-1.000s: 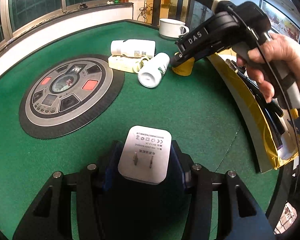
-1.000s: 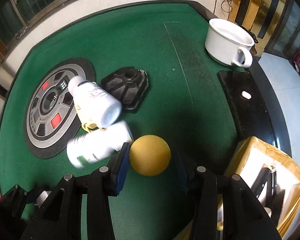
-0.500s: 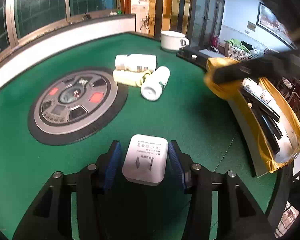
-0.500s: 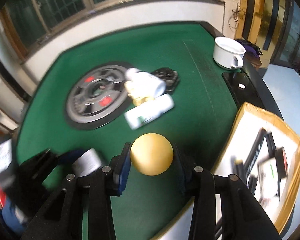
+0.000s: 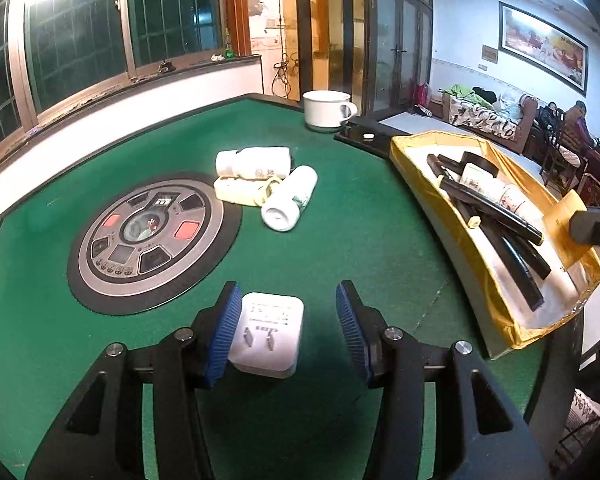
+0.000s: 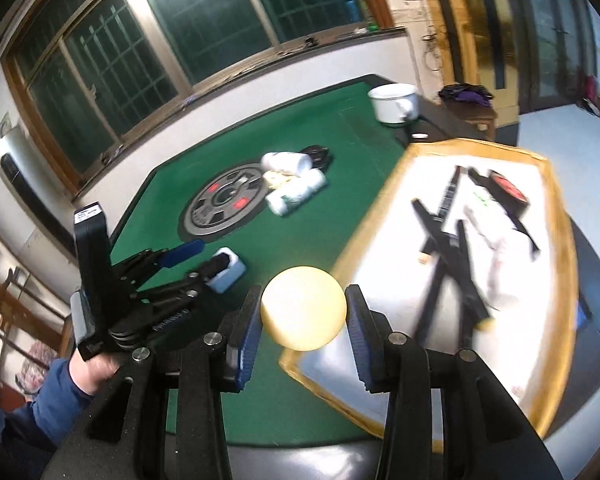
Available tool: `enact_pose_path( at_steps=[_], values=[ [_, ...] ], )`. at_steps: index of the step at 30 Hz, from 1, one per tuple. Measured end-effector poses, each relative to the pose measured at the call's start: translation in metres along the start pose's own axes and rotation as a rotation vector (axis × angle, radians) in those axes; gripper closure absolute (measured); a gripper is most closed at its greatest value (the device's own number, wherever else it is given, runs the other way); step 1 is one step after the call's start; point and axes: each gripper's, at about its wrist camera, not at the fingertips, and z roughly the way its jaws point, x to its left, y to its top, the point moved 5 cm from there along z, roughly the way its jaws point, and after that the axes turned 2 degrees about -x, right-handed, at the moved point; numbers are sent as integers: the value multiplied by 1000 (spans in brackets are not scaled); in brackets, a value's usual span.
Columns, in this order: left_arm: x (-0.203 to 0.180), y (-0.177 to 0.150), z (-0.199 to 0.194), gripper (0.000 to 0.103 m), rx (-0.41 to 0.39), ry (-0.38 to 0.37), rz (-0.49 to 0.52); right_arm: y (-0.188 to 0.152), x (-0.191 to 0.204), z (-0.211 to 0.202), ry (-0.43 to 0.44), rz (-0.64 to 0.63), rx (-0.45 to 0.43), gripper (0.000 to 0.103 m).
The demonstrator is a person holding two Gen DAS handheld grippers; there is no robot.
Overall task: Organize rigid objects
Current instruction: 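Carry the yellow ball and adapter over the white tray with both tools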
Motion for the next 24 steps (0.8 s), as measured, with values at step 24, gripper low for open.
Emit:
enact_pose_path(
  at_steps=[24],
  values=[
    [-150, 35, -5, 55, 13, -283, 132, -25, -94, -43, -162, 114, -23, 67]
  ],
)
